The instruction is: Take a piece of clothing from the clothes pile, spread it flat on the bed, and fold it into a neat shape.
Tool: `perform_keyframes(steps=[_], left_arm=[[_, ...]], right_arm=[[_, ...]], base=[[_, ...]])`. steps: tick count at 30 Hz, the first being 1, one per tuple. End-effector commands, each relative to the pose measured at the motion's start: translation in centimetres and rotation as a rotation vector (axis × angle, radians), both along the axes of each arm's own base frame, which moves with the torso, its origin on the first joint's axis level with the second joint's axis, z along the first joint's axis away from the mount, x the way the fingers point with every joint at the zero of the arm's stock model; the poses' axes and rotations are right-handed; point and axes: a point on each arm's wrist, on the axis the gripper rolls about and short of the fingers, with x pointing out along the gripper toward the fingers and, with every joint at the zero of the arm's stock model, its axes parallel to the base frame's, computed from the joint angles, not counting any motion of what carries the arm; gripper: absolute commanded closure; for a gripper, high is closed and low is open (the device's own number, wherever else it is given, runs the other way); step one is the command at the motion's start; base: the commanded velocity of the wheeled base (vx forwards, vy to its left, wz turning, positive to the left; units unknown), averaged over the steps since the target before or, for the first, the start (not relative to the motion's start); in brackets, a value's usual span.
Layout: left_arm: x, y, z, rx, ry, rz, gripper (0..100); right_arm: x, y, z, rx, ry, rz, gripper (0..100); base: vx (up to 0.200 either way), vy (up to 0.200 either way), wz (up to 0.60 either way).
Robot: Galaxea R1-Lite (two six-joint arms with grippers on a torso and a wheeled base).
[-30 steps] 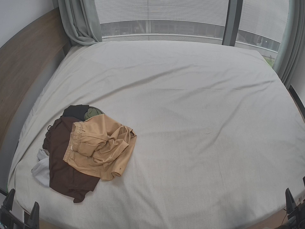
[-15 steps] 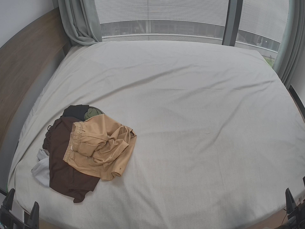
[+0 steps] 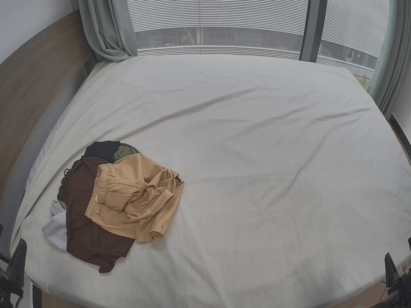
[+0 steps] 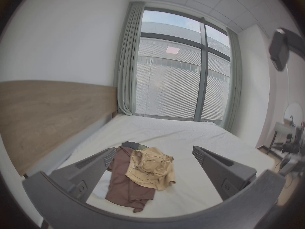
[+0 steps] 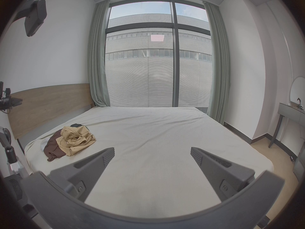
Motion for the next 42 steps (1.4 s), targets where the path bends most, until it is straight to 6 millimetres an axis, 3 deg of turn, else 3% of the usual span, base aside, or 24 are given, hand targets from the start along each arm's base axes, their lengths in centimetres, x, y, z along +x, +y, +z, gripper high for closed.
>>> perform_keyframes(steps=[1,23,36,42], left_arm=[[4.4,-0.5,3.3,-0.121,0.170,-0.095,0],[14.4,-1.8,2.6,-0.151,0.383,-0.205,0],[18.7,-0.2,2.1,-0.196,0.464,-0.251,0],[21.0,0.7,0.6,-0.176,0.533,-0.251,0]], right_arm=[[0.0,0.0,-0.5,0.001,0.003,0.000,0],[0.0,0.0,-0.5,0.001,0.003,0.001,0],[0.0,0.0,-0.5,-0.001,0.003,0.003,0],[0.0,0.0,-0.5,-0.001,0.003,0.001,0]], base=[[0.000,0.000,0.00],[0.000,0.000,0.00],[0.000,0.000,0.00],[0.000,0.000,0.00]])
